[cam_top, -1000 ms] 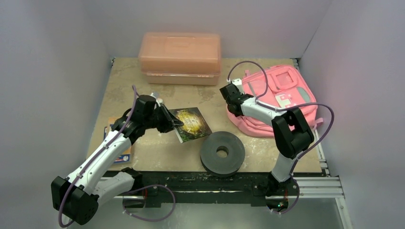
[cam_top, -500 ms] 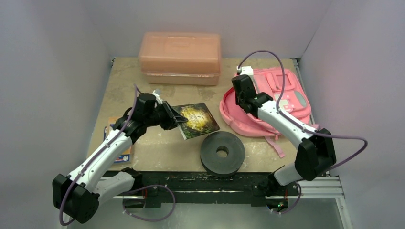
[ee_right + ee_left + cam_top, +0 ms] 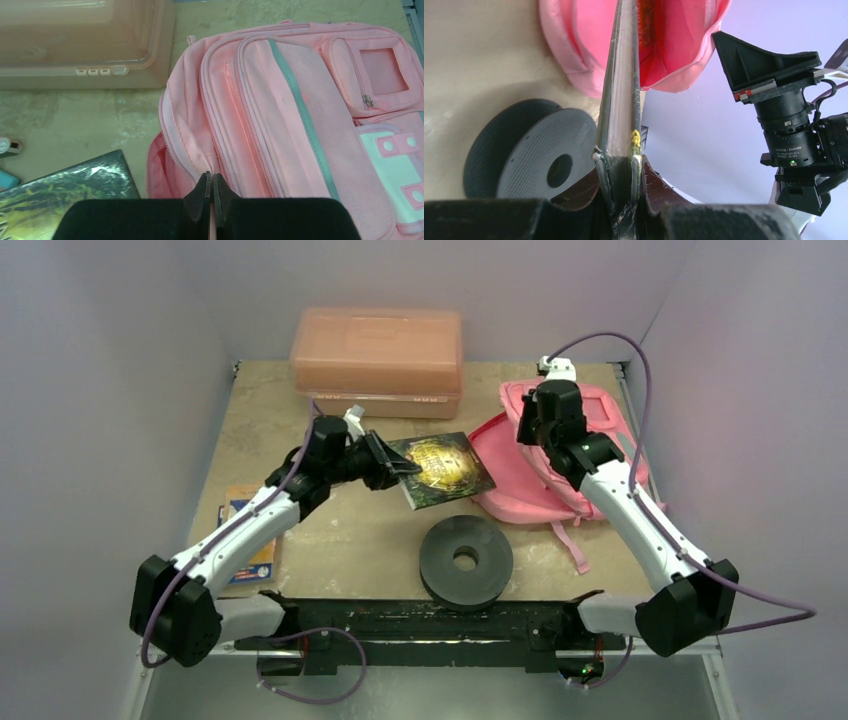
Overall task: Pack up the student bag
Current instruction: Place the book in the student bag.
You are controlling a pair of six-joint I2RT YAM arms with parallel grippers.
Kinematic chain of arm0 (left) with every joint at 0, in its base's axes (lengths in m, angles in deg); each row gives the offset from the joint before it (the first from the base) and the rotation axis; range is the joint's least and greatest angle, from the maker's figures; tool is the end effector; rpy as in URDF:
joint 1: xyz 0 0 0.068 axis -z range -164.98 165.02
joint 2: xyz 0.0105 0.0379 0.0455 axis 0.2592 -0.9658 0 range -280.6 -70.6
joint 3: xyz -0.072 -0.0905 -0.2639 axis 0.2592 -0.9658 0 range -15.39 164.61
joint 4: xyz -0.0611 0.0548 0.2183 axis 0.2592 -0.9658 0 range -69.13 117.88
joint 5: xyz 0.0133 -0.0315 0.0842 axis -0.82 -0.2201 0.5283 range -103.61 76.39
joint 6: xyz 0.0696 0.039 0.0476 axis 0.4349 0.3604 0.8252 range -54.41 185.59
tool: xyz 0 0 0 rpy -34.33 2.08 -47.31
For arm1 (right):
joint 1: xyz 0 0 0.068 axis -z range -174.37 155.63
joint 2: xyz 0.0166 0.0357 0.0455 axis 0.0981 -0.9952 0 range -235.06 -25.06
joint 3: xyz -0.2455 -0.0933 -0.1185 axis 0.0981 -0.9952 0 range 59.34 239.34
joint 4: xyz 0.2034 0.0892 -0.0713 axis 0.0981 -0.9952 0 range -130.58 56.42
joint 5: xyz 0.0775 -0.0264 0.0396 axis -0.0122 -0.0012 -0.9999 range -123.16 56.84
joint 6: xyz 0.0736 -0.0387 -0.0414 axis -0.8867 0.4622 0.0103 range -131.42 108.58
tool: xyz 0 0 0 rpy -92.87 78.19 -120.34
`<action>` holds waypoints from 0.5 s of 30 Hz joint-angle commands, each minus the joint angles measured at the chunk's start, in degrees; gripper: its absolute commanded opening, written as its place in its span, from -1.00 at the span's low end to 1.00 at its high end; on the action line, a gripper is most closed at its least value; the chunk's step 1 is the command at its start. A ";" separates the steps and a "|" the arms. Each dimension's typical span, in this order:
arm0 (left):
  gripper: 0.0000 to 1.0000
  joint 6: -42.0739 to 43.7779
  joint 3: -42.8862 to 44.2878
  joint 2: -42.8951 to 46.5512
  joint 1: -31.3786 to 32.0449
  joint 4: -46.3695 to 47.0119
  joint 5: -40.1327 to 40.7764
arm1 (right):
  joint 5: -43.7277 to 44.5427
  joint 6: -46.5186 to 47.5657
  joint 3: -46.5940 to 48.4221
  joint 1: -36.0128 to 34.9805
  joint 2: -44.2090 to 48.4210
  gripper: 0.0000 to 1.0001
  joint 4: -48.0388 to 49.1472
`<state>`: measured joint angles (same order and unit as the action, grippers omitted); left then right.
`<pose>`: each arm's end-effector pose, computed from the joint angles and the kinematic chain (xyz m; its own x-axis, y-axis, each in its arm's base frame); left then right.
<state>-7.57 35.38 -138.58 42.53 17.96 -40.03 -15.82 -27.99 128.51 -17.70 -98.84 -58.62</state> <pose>0.2226 -0.1579 0.2988 -0.8492 -0.5243 -0.0635 -0.1656 0.3786 -0.9106 0.2801 0.0937 0.3486 -0.4754 0.0916 -0.8750 -0.0047 0.9943 0.1066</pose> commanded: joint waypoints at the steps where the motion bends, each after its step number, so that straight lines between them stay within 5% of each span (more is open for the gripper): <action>1: -1.00 -2.34 8.56 -7.67 3.78 16.78 -1.32 | -5.10 -2.32 3.73 1.17 3.64 -1.00 4.36; 15: -1.00 -7.52 39.59 -47.90 14.07 26.54 2.04 | -7.01 -3.38 2.95 1.44 5.79 -1.00 4.24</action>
<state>-11.90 65.89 -181.88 53.70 36.39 -38.17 -20.38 -29.83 128.81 -16.06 -96.67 -59.43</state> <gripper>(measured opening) 0.151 0.008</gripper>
